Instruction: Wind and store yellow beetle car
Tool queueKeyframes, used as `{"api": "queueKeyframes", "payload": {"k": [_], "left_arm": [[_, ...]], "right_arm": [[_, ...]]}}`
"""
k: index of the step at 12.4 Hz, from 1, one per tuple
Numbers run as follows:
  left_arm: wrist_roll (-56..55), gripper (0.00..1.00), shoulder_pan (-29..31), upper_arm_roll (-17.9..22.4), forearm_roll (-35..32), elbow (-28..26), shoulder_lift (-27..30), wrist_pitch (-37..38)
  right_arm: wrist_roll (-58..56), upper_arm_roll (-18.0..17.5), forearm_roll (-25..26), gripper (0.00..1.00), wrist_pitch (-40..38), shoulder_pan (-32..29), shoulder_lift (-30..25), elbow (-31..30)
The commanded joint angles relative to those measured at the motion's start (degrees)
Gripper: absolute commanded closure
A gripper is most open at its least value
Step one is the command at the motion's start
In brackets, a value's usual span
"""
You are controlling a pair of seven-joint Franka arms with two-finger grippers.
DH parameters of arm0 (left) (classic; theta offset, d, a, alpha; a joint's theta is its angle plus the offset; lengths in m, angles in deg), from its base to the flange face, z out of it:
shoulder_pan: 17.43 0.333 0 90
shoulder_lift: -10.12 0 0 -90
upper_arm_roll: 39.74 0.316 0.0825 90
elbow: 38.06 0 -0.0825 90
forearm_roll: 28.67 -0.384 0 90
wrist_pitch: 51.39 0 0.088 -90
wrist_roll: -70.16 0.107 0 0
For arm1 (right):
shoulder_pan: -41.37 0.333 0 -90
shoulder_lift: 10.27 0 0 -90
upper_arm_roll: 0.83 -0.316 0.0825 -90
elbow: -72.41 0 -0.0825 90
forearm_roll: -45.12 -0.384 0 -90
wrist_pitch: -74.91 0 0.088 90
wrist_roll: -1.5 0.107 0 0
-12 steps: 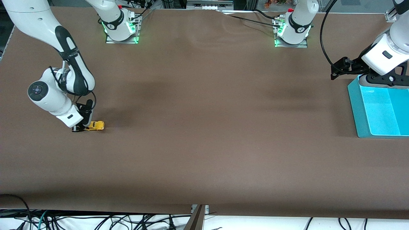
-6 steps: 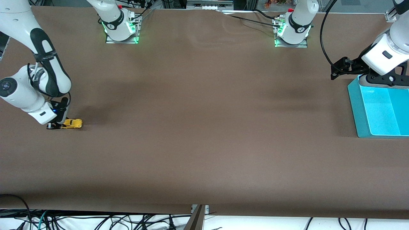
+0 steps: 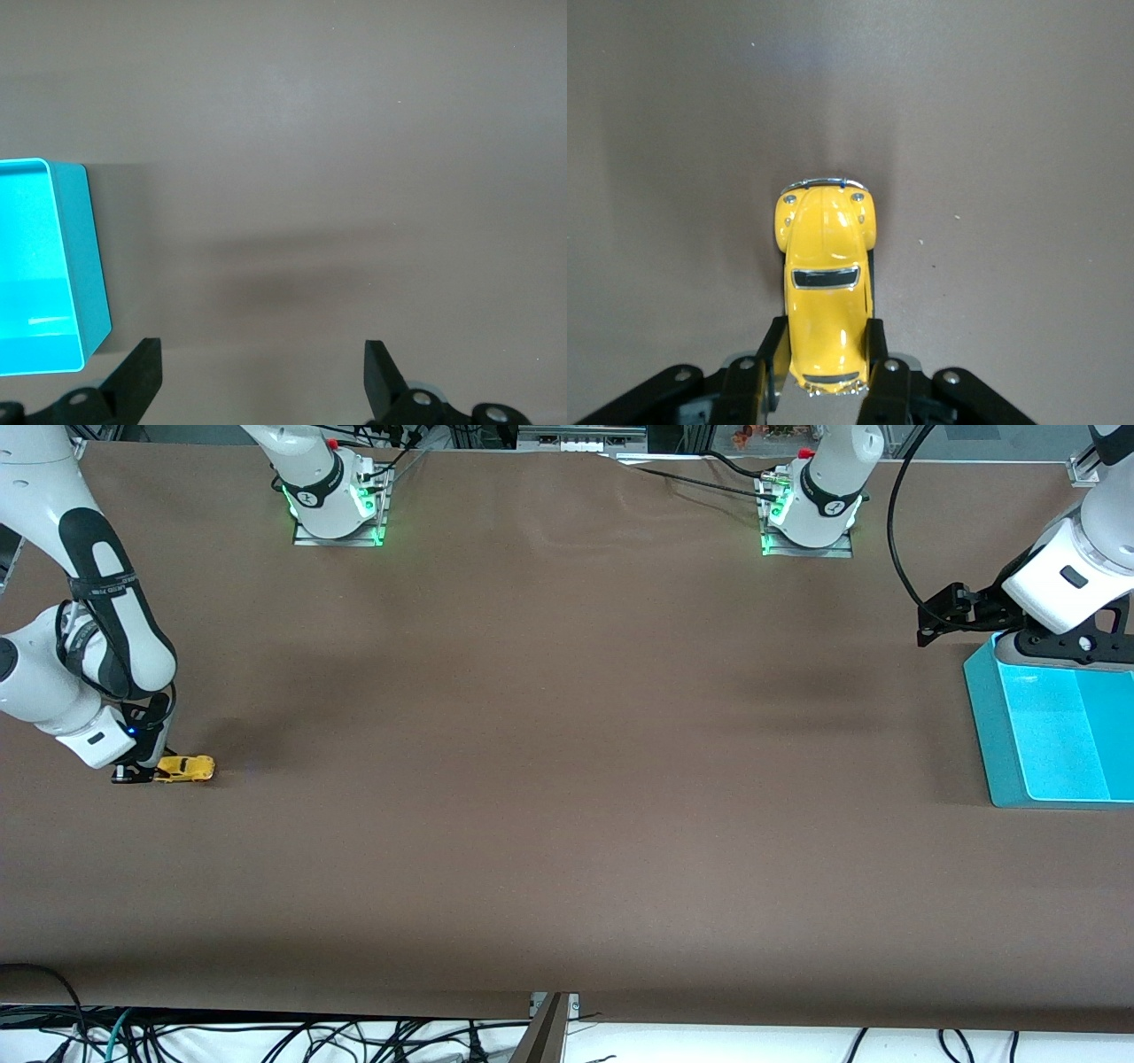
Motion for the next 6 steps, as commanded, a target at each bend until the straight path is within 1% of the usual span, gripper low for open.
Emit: {"api": "queueKeyframes", "payload": {"k": [1, 2, 6], "left_arm": [[1.39, 0.0, 0.42, -0.05, 0.93, -0.14, 0.52, 0.81], [1.39, 0.0, 0.42, -0.05, 0.93, -0.14, 0.52, 0.81], [1.39, 0.0, 0.42, 0.04, 0.93, -0.13, 0.52, 0.9]], "right_arm": [[-1.69, -1.15, -2.49, 0.0, 0.56, -0.74, 3.83, 2.0], [-1.6, -1.33, -3.45, 0.0, 0.03, -0.74, 3.66, 2.44], [-1.51, -2.11, -3.73, 0.0, -4.62, -0.39, 3.39, 6.21]]}}
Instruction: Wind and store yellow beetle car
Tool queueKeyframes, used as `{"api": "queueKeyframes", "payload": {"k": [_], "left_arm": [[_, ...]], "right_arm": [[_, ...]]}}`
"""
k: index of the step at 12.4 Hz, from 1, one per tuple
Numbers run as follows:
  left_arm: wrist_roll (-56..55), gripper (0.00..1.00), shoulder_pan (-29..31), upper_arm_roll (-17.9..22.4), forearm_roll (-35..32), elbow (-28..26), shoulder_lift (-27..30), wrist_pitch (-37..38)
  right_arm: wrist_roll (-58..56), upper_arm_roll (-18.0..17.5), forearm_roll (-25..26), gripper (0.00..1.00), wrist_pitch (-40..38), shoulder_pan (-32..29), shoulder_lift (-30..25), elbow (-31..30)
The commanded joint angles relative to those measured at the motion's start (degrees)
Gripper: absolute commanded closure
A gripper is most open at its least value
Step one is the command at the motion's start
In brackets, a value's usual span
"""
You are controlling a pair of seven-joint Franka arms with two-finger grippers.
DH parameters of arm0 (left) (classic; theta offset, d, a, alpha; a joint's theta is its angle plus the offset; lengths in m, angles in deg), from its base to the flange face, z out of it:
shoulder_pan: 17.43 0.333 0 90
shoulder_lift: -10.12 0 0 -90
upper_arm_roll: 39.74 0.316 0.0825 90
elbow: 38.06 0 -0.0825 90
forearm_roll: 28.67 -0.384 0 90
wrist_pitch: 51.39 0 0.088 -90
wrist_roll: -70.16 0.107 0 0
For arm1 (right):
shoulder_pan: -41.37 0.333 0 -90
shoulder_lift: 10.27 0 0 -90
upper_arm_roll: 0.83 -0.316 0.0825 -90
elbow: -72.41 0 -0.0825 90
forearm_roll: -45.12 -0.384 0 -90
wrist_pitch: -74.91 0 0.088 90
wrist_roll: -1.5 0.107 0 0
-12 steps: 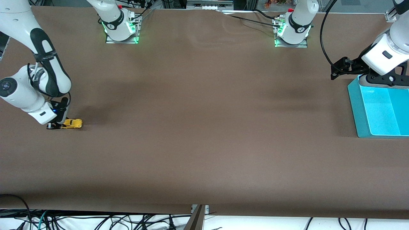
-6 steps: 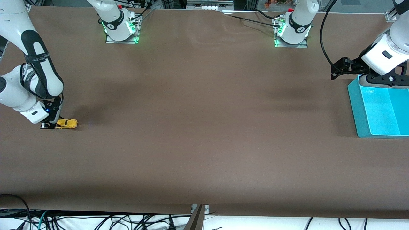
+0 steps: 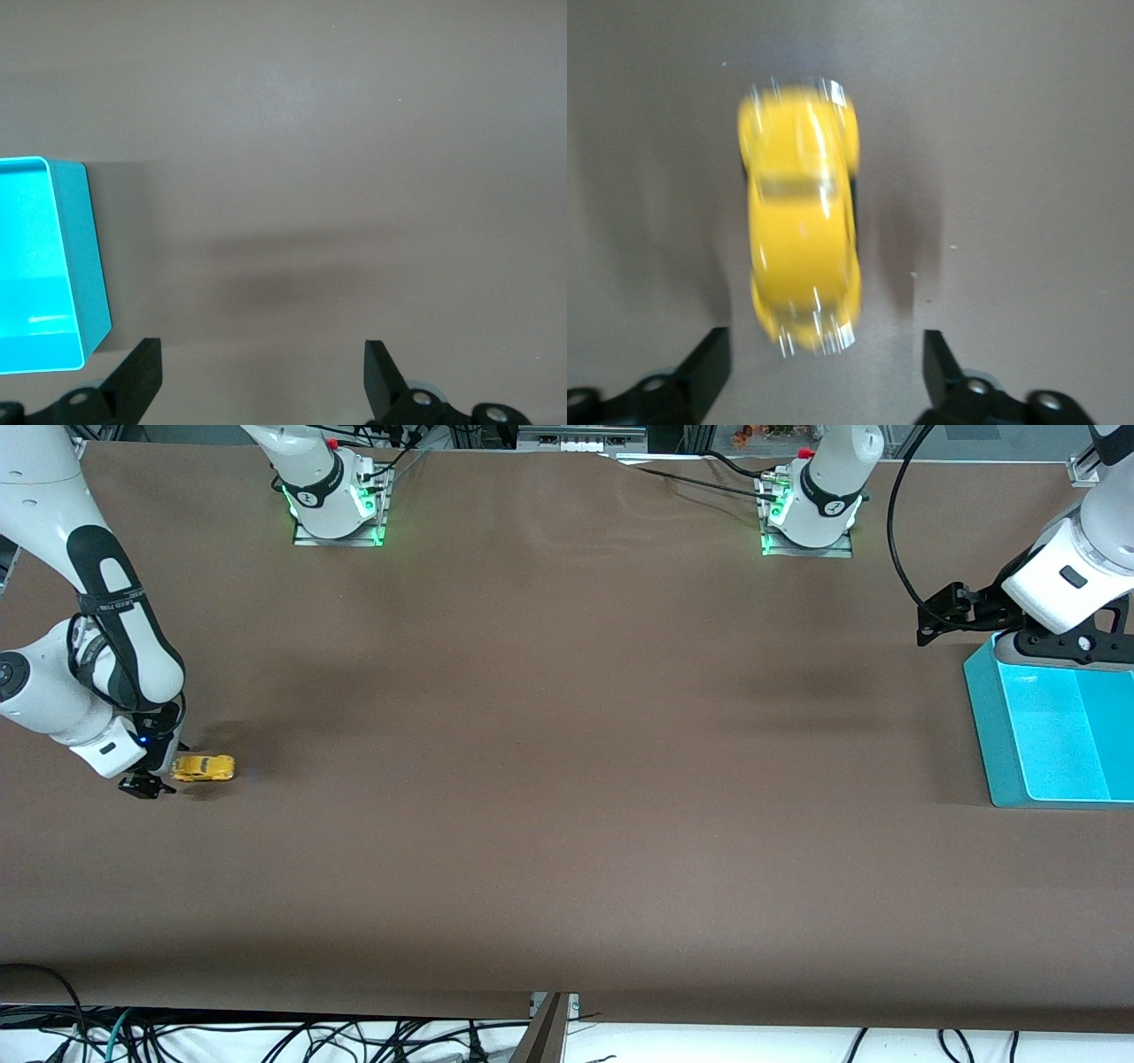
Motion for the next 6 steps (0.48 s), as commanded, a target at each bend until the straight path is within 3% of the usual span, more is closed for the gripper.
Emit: {"api": "queueKeyframes", "payload": {"k": [1, 6], "left_arm": [[1.39, 0.0, 0.42, -0.05, 0.93, -0.14, 0.52, 0.66], [1.39, 0.0, 0.42, -0.05, 0.93, -0.14, 0.61, 0.66]], "right_arm": [[-1.28, -1.02, -1.52, 0.0, -4.3, -0.42, 0.13, 3.55], [-1.28, -1.11, -1.52, 0.0, -5.45, -0.42, 0.13, 4.61]]}}
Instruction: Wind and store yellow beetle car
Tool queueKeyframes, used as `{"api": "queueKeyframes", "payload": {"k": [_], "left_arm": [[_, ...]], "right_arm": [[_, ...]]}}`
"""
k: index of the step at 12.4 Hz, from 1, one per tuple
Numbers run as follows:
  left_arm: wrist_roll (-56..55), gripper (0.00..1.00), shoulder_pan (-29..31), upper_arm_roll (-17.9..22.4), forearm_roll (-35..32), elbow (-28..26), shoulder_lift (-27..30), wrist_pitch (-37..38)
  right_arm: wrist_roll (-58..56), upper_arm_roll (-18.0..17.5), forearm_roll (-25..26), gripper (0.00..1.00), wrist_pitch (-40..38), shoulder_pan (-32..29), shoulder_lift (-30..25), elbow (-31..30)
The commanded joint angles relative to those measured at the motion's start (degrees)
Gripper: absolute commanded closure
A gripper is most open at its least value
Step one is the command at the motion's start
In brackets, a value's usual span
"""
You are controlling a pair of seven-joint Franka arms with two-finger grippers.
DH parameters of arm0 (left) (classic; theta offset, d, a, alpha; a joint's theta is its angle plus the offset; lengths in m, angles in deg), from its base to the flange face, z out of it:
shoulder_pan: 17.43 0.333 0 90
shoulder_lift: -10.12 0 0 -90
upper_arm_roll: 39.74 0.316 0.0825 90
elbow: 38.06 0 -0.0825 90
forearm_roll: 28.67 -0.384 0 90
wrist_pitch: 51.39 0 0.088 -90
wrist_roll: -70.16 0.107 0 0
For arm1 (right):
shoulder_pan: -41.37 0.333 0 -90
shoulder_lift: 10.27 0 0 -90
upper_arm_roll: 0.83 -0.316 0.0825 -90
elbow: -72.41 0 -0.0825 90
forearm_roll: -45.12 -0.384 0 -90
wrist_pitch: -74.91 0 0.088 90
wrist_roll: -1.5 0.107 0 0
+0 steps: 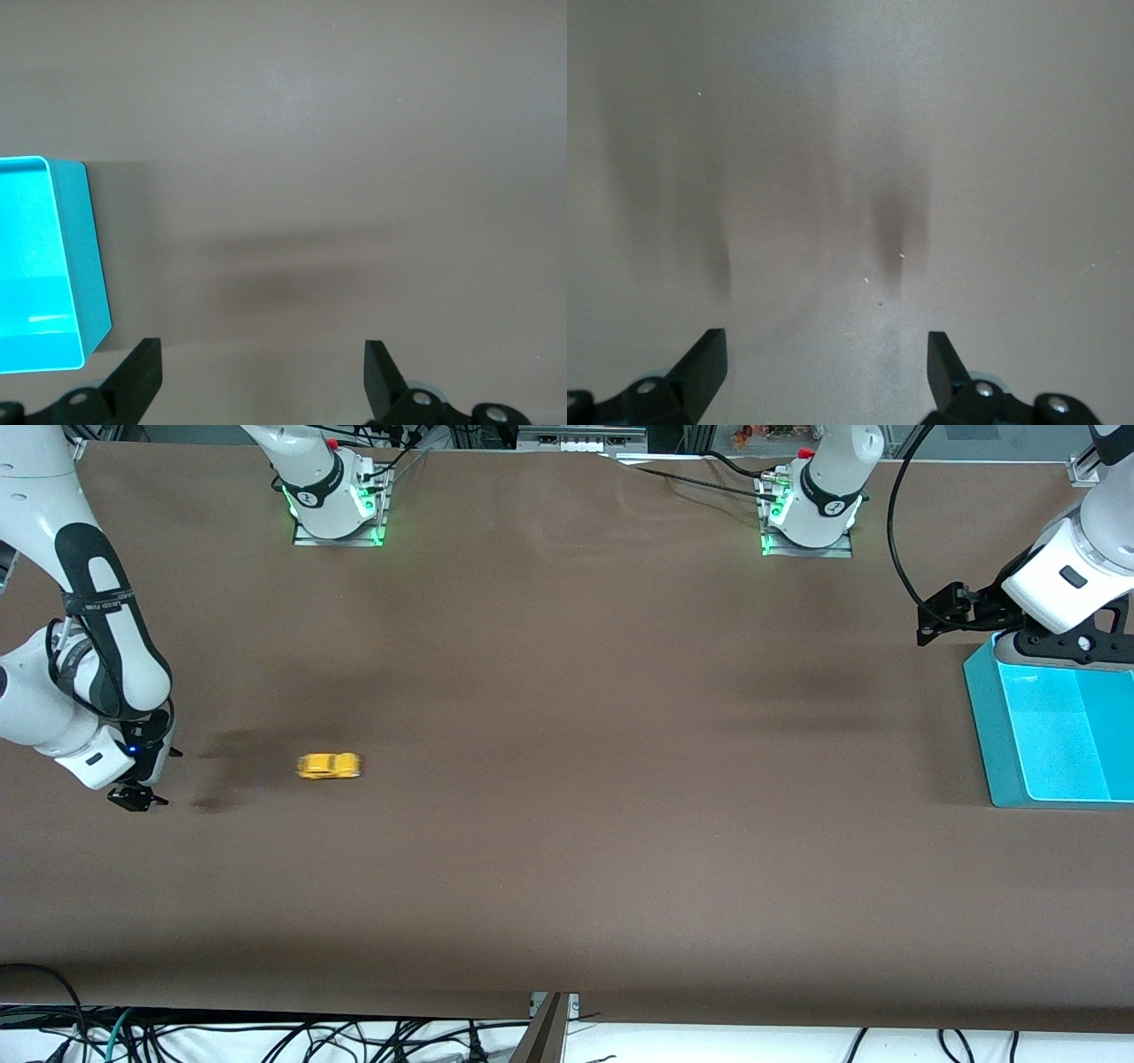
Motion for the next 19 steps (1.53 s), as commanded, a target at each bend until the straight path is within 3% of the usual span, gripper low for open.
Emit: {"api": "queueKeyframes", "payload": {"k": [1, 14, 19], "left_arm": [[1.39, 0.0, 0.41, -0.05, 0.93, -0.14, 0.52, 0.62], [1.21, 0.0, 0.06, -0.49, 1.01, 0.04, -0.88, 1.49], [10.68, 0.0, -0.73, -0.58, 3.47, 0.04, -5.09, 2.02]], "right_arm": [[-1.28, -0.45, -1.33, 0.0, -1.22, -0.48, 0.15, 0.9], [-1.1, -1.06, -1.42, 0.0, -1.57, -0.39, -0.03, 1.08], [1.96, -1.76, -2.99, 0.0, -5.32, -0.3, -0.65, 4.4]]}}
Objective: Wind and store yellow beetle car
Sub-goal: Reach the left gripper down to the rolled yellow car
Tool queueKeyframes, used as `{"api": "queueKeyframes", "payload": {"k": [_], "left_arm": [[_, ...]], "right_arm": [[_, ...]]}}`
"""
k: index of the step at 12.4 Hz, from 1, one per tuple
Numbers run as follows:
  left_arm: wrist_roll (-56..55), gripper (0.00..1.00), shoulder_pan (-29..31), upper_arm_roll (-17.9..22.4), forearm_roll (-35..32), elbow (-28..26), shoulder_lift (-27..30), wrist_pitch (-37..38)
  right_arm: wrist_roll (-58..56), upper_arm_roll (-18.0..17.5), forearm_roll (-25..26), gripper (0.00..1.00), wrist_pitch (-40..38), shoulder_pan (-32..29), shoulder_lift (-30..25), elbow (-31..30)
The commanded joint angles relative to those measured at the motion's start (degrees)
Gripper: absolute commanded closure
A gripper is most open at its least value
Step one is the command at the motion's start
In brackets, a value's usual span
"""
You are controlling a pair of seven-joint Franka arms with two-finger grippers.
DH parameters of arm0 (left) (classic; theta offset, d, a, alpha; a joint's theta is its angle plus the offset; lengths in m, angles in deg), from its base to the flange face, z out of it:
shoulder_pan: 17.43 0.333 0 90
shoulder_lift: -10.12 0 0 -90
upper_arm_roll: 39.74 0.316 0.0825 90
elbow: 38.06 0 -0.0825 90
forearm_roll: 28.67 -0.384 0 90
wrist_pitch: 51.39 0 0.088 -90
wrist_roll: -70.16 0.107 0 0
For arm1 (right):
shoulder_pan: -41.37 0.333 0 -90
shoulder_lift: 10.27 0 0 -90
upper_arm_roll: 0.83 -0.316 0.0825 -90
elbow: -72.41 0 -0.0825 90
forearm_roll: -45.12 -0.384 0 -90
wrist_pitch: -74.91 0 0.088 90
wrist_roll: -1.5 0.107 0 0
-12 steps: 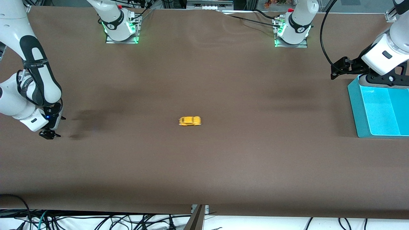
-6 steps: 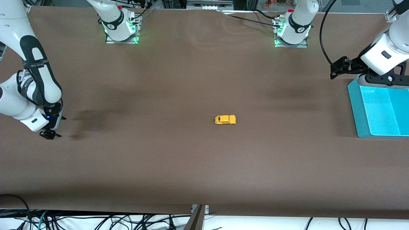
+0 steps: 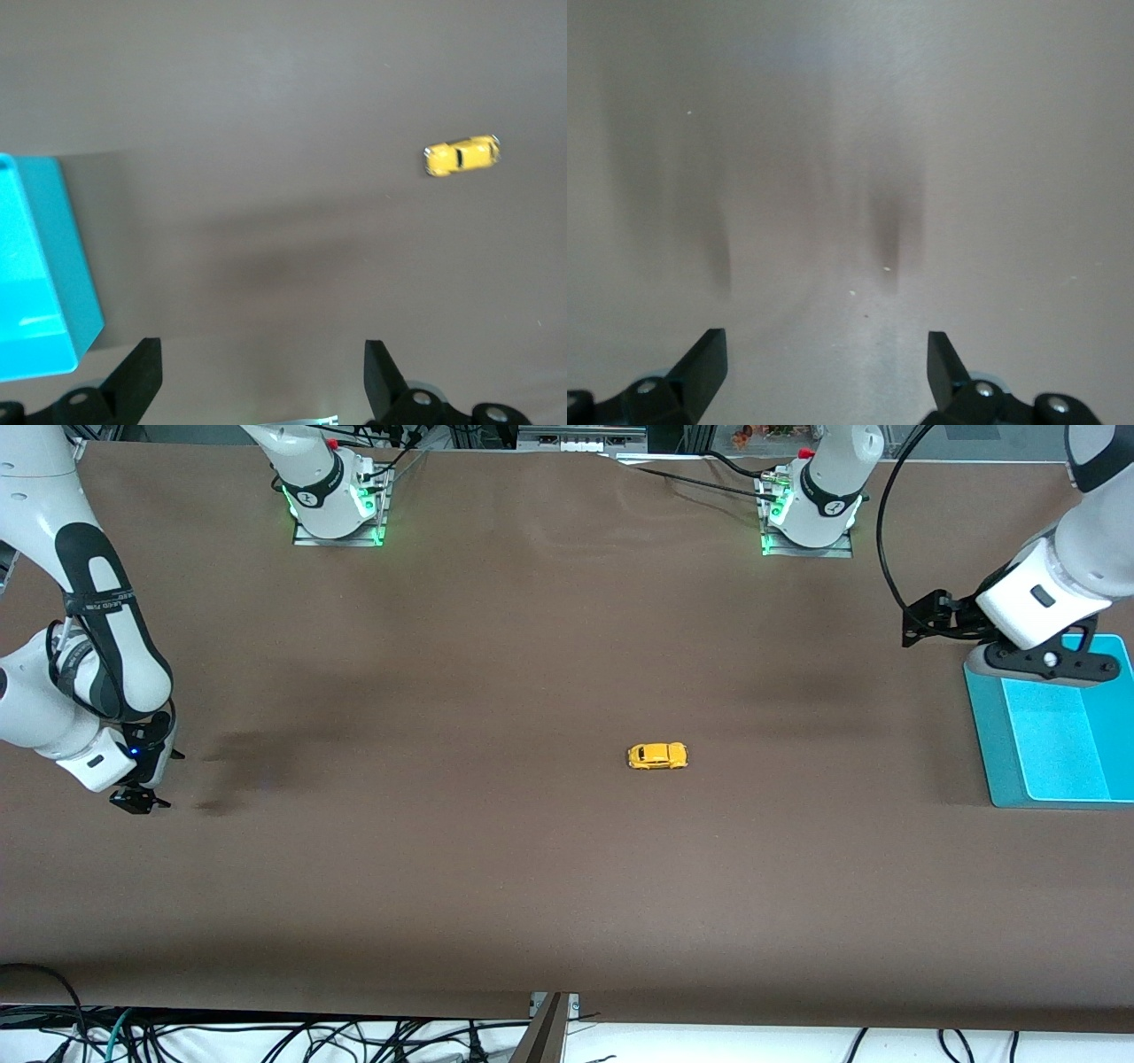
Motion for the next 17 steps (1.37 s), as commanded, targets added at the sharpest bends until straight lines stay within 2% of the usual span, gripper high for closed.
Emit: {"api": "queueKeyframes", "payload": {"k": [1, 3, 6, 9, 11, 15, 17], "left_arm": [[9.45, 0.0, -0.52, -0.18, 2.37, 0.24, -3.53, 0.49], [15.28, 0.0, -1.66, -2.02, 6.49, -0.2, -6.95, 0.49], [24.24, 0.0, -3.85, -7.64, 7.04, 0.15, -14.59, -1.52], [31.79, 0.0, -8.59, -8.36, 6.68, 0.15, -18.29, -10.9], [43.02, 0.0, -9.57, -8.45, 3.62, -0.03, -21.72, -18.19], [53.6, 0.0, -12.73, -8.36, 2.29, -0.37, -29.8, -31.29], [53.97, 0.0, -14.23, -8.45, -3.57, -0.82, -32.45, -36.48]], "right_arm": [[4.88, -0.99, -3.24, 0.0, -7.76, -0.31, -0.58, 5.61], [14.88, -1.34, -4.05, 0.0, -12.26, -0.23, -1.01, 9.23], [30.52, -3.45, -3.79, 0.0, -16.04, 1.43, -2.68, 12.22], [48.53, -3.19, -2.56, 0.0, -20.17, 5.82, -4.09, 14.25], [60.41, -3.37, 0.68, 0.0, -24.03, 7.94, -4.18, 17.66], [85.1, -3.28, 2.72, 0.0, -35.1, 13.47, -4.27, 23.56], [91.64, -3.19, 2.63, 0.0, -37.58, 14.71, -7.07, 23.75]]}}
